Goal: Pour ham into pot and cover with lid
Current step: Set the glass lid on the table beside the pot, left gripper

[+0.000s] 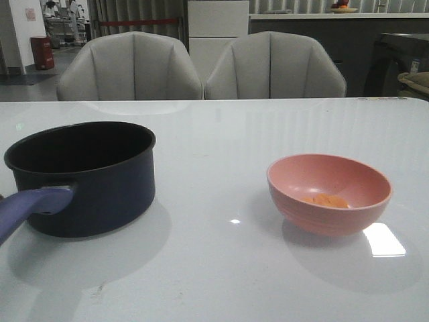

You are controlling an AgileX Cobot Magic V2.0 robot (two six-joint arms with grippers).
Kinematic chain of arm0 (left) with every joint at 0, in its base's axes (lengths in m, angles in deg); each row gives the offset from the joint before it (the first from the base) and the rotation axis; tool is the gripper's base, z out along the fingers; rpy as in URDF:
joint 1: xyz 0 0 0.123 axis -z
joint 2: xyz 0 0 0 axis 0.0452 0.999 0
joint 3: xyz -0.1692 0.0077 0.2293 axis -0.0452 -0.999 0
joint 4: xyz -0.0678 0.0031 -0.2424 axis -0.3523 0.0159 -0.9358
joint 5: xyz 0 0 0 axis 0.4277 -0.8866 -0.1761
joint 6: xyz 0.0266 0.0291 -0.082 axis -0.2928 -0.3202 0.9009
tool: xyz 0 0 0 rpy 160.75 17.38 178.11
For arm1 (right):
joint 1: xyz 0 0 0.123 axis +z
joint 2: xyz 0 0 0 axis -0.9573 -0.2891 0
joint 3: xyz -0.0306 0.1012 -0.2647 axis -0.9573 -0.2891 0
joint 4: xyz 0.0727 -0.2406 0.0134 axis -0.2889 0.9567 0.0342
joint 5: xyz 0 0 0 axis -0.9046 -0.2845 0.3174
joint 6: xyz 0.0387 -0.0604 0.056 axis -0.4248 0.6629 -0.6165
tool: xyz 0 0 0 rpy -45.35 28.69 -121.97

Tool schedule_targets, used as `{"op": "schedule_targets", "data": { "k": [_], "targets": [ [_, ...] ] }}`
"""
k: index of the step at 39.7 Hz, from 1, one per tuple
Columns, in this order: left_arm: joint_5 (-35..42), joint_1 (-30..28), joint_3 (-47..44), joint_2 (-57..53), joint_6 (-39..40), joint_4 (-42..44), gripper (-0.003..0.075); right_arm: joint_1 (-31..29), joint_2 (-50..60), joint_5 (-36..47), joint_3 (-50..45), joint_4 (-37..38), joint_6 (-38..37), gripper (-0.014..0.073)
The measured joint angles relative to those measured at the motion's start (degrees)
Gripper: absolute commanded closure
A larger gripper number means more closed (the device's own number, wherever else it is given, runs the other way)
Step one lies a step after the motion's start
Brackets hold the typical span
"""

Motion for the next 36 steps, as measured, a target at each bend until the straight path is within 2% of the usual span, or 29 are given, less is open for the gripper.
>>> {"op": "schedule_targets", "data": {
  "k": [8,16,28,36],
  "targets": [
    [-0.9,0.0,0.5,0.4,-0.3,0.2,0.0073,0.0,0.0,0.0,0.0,0.0,0.0,0.0447],
    [-2.3,0.2,0.8,-3.0,-4.5,0.3,0.0073,0.0,0.0,0.0,0.0,0.0,0.0,0.0447],
    [9.8,2.0,-11.5,-20.9,-5.0,-0.2,0.0073,0.0,0.0,0.0,0.0,0.0,0.0,0.0447],
    [16.5,2.0,-18.4,-31.4,-5.0,-3.4,0.0073,0.0,0.0,0.0,0.0,0.0,0.0,0.0447]
  ]
}}
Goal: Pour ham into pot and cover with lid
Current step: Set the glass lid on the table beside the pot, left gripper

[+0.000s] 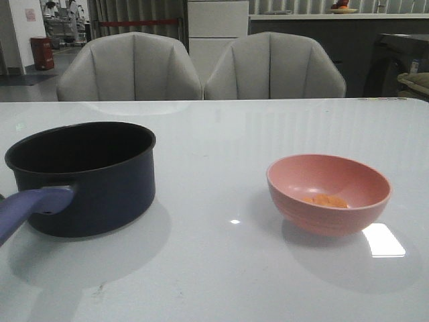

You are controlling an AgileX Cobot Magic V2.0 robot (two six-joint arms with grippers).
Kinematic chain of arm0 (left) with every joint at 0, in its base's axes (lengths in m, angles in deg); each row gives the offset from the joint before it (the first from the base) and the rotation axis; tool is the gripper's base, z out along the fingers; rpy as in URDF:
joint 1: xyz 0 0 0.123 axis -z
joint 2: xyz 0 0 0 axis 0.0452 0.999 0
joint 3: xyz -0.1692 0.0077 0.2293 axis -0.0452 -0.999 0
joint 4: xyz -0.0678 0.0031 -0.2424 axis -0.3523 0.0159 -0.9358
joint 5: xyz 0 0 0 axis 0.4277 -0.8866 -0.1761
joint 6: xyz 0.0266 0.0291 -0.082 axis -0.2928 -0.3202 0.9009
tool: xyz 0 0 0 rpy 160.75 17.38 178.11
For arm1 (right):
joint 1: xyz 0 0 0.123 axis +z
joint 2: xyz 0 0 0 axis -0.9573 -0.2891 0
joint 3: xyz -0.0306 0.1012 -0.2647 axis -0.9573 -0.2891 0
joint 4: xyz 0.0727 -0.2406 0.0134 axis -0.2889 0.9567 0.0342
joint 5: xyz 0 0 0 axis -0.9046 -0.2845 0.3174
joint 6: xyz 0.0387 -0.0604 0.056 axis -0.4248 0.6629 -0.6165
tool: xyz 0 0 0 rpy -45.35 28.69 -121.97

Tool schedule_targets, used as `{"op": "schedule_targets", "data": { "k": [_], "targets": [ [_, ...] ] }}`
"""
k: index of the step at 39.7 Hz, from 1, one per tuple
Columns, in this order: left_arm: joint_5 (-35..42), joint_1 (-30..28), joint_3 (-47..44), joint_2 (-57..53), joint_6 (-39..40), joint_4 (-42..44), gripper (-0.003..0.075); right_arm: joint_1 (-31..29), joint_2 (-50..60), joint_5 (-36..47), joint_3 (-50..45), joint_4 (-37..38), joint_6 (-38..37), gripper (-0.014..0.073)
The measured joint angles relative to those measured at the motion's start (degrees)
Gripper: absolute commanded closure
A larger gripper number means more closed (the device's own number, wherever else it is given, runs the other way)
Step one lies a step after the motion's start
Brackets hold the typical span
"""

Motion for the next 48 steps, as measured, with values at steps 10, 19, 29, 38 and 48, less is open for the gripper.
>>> {"op": "schedule_targets", "data": {
  "k": [10,19,29,38,48],
  "targets": [
    [8.2,6.5,-6.3,-16.1,0.0,1.0,0.0073,0.0,0.0,0.0,0.0,0.0,0.0,0.0447],
    [12.1,12.8,-11.8,-32.1,-0.1,3.7,0.0073,0.0,0.0,0.0,0.0,0.0,0.0,0.0447],
    [13.0,18.3,-19.7,-47.6,-0.2,3.9,0.0073,0.0,0.0,0.0,0.0,0.0,0.0,0.0447],
    [12.0,20.5,-24.9,-59.6,-0.2,3.9,0.0073,0.0,0.0,4.9,0.0,-0.4,0.0,0.0447],
    [12.9,20.5,-25.2,-64.2,-0.3,3.9,0.0073,0.0,-2.7,-2.5,7.3,-3.0,-0.1,0.0447]
  ]
}}
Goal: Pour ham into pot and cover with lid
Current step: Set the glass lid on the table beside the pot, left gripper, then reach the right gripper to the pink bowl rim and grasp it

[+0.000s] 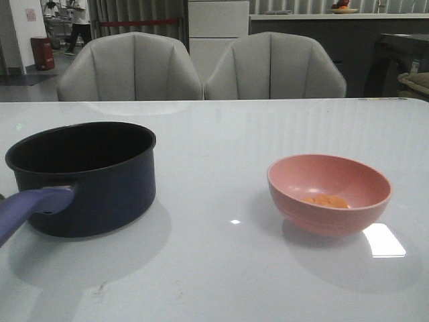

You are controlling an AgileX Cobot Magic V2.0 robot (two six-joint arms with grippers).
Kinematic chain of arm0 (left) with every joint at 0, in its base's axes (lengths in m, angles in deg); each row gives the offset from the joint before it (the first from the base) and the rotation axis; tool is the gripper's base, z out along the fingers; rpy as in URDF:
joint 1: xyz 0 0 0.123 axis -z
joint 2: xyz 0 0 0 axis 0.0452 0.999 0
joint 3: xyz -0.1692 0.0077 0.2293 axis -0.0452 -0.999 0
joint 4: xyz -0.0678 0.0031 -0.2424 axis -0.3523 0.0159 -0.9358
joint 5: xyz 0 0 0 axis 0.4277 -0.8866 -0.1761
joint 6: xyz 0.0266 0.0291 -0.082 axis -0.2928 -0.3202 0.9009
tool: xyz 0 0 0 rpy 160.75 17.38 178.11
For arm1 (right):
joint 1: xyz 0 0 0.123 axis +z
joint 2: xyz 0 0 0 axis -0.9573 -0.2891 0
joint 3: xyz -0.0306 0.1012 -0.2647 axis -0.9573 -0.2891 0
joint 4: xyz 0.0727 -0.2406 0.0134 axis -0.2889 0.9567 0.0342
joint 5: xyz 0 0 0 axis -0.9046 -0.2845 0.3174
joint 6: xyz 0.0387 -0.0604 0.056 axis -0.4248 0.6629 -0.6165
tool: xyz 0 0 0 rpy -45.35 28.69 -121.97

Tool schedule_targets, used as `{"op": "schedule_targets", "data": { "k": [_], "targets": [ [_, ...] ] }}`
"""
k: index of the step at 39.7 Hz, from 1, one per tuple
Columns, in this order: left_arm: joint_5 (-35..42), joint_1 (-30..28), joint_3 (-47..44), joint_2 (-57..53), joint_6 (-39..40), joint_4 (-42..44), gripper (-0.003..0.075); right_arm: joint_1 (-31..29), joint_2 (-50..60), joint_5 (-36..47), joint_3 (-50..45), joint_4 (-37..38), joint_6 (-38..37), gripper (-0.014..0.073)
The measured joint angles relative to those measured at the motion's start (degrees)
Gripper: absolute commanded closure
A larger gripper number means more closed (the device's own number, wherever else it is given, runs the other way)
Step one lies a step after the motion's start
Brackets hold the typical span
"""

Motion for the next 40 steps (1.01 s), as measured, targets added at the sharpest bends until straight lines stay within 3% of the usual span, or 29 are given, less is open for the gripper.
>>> {"op": "schedule_targets", "data": {
  "k": [9,21,32,40],
  "targets": [
    [0.0,0.1,0.0,0.0,0.0,0.0,0.0073,0.0,-9.9,-8.5,8.9,0.0,0.0,0.0447],
    [0.0,1.0,0.0,0.0,0.0,0.0,0.0073,0.0,-15.3,-4.0,9.2,-0.8,0.0,0.0438],
    [0.0,1.1,0.0,0.0,0.0,0.0,0.0073,0.0,-28.5,-7.2,15.9,-4.3,0.0,0.0160],
    [0.0,1.1,0.0,0.0,0.0,0.0,0.0073,0.4,-43.8,-12.2,24.7,-9.8,-0.3,0.0139]
  ]
}}
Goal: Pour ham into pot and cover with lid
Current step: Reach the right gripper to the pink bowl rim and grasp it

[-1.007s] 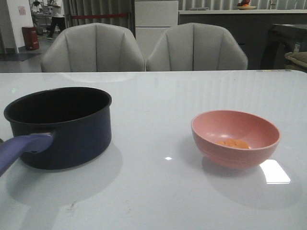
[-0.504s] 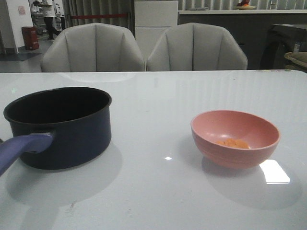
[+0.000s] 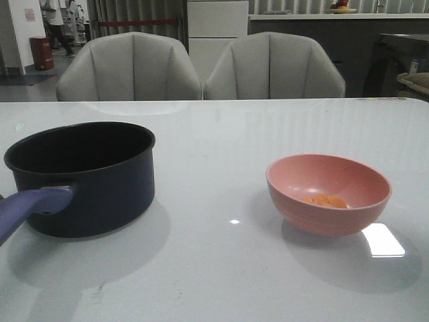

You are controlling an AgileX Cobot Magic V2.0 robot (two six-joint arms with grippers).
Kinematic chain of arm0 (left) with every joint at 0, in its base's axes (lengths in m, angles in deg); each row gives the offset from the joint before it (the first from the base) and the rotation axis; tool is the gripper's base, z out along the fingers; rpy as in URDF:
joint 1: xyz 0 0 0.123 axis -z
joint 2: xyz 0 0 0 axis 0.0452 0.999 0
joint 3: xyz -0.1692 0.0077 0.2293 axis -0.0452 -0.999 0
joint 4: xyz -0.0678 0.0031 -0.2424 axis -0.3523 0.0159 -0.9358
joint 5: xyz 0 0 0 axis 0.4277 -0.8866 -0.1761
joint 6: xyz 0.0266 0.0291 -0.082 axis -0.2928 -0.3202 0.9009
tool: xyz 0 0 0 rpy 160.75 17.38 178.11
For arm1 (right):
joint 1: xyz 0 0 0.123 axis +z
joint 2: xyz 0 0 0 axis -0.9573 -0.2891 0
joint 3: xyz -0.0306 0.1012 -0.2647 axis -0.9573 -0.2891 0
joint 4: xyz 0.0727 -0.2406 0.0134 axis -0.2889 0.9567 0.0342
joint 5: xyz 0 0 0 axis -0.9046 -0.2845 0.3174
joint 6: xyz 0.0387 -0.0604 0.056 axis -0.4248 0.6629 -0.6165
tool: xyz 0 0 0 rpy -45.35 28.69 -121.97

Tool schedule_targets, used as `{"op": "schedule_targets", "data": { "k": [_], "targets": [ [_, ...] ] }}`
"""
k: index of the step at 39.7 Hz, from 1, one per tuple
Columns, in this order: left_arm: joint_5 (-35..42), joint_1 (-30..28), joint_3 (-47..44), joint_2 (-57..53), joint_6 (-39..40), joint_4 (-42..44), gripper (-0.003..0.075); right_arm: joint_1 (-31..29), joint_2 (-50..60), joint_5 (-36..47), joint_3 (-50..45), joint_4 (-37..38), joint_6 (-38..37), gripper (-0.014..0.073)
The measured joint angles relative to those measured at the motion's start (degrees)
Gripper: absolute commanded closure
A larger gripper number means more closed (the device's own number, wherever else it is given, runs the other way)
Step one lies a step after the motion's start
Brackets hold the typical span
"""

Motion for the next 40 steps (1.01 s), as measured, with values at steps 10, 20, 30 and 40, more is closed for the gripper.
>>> {"op": "schedule_targets", "data": {
  "k": [10,20,30,40],
  "targets": [
    [0.0,0.0,0.0,0.0,0.0,0.0,0.0073,4.5,-22.3,-10.6,14.1,-1.3,0.0,0.0141],
    [0.0,0.0,0.0,0.0,0.0,0.0,0.0073,4.7,-39.1,-13.2,22.5,-1.4,0.0,0.0141],
    [0.0,0.0,0.0,0.0,0.0,0.0,0.0073,4.7,-49.6,-12.4,23.9,-1.4,0.0,0.0172],
    [0.0,0.0,0.0,0.0,0.0,0.0,0.0073,4.7,-54.0,-9.5,24.1,-1.8,-0.1,0.0466]
  ]
}}
